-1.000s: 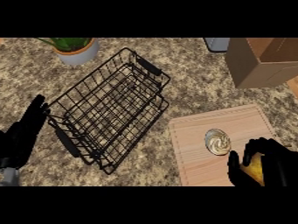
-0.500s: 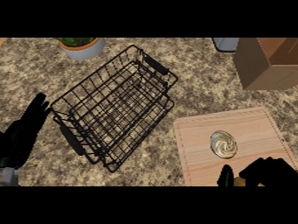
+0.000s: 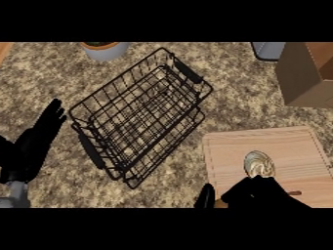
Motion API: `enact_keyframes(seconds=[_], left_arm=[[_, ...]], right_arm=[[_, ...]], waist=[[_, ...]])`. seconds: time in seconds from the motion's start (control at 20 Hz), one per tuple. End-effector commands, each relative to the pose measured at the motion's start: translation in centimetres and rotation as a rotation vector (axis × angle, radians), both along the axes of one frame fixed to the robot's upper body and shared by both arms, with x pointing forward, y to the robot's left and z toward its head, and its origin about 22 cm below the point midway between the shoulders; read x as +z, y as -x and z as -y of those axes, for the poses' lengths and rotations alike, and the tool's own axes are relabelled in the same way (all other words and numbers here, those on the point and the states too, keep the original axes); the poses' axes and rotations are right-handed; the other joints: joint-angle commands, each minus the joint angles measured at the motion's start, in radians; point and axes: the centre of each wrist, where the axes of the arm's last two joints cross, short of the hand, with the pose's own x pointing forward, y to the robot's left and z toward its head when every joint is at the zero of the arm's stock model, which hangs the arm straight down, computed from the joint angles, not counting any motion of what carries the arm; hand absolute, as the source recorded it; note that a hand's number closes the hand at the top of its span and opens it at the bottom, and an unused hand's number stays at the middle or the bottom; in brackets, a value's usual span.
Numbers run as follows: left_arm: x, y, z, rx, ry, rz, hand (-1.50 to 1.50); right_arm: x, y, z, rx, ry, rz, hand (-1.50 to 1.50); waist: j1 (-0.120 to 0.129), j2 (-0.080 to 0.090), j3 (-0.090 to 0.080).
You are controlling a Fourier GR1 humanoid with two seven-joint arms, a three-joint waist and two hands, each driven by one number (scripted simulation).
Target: Pick the pear from the cutting board and place it in the tiered basket
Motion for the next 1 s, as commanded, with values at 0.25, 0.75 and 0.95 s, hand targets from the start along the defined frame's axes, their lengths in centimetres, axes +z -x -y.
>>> enact_keyframes(seconds=[0.25, 0.75, 0.95], left_arm=[[-0.1, -1.6, 1.6, -0.038, 0.021, 0.01, 0.0], [0.6, -1.8, 1.0, -0.048, -0.009, 0.014, 0.0], [0.9, -2.3, 2.0, -0.056, 0.02, 0.033, 0.0]], right_arm=[[1.8, -4.0, -5.3, -0.148, -0.027, -0.089, 1.5], [1.5, -9.3, -7.2, -0.219, -0.024, -0.21, 1.5], [2.7, -11.6, -8.3, -0.208, -0.024, -0.211, 1.5]], waist=[[0.032, 0.014, 0.001], [0.052, 0.011, 0.004], [0.055, 0.012, 0.004]])
